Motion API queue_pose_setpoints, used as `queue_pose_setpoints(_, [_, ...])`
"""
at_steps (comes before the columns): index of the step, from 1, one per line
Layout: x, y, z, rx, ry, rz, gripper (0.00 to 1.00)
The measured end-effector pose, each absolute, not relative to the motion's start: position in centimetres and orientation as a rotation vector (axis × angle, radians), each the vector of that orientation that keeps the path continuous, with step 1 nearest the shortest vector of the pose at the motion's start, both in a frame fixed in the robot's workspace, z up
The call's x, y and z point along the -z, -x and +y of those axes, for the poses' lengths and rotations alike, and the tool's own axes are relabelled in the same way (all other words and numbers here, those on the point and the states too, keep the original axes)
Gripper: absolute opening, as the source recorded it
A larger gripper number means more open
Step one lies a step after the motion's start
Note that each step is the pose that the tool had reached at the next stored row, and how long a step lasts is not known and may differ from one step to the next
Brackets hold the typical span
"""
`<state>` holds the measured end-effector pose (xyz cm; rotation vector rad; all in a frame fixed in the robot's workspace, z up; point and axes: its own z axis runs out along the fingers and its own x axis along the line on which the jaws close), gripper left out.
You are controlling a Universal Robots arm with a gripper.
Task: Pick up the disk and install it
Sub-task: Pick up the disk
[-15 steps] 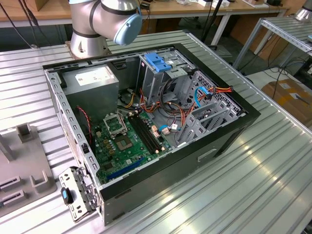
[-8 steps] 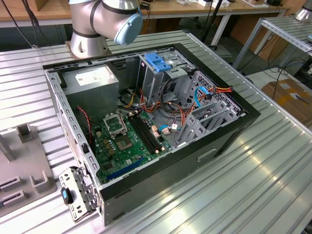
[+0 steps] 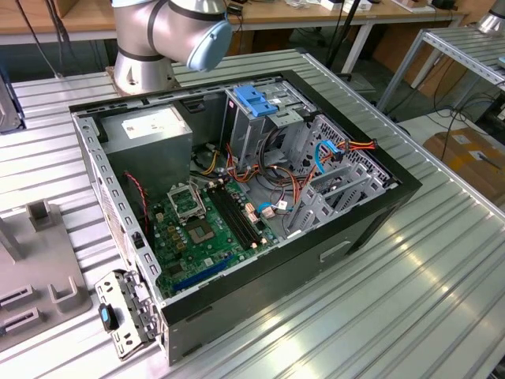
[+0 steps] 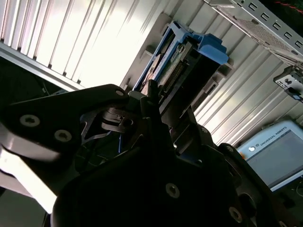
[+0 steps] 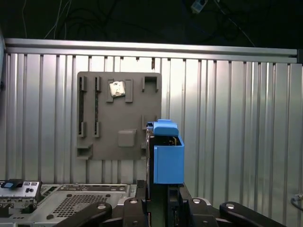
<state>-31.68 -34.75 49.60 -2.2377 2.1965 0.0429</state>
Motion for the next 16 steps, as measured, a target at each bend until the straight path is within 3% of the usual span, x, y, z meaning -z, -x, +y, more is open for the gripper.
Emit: queue_pose_setpoints(16, [-49.6, 26.3, -34.7, -0.043, 2.238, 2.196, 0.35])
